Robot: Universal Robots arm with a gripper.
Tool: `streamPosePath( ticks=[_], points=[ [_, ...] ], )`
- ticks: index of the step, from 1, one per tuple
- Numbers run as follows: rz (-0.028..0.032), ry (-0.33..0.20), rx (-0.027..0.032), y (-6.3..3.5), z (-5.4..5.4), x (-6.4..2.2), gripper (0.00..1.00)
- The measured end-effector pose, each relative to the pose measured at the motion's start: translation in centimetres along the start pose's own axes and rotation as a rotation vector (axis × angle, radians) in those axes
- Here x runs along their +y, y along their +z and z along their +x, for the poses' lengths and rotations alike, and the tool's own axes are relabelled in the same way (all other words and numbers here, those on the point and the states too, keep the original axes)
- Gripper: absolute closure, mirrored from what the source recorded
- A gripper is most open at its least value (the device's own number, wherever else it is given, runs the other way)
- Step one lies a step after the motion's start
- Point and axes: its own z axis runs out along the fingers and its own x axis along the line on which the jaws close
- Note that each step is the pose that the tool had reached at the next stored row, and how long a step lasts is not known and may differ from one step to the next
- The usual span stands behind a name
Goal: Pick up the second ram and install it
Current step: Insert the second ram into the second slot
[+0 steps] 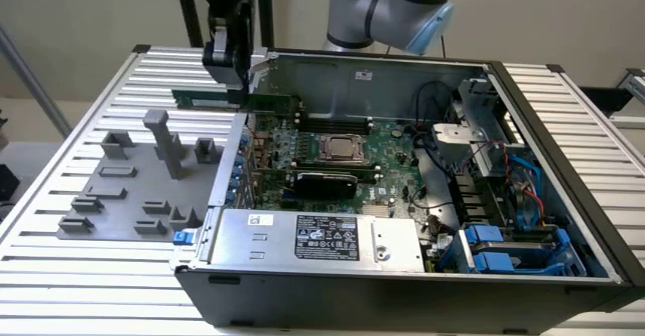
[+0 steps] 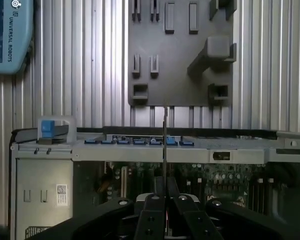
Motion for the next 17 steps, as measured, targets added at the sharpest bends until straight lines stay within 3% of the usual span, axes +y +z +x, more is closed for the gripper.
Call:
streamPosePath(
  ticks=[17],
  points=[
    [-0.0004,0.0,0.0,1.57,-0.3,-7.8,1.0]
  ],
)
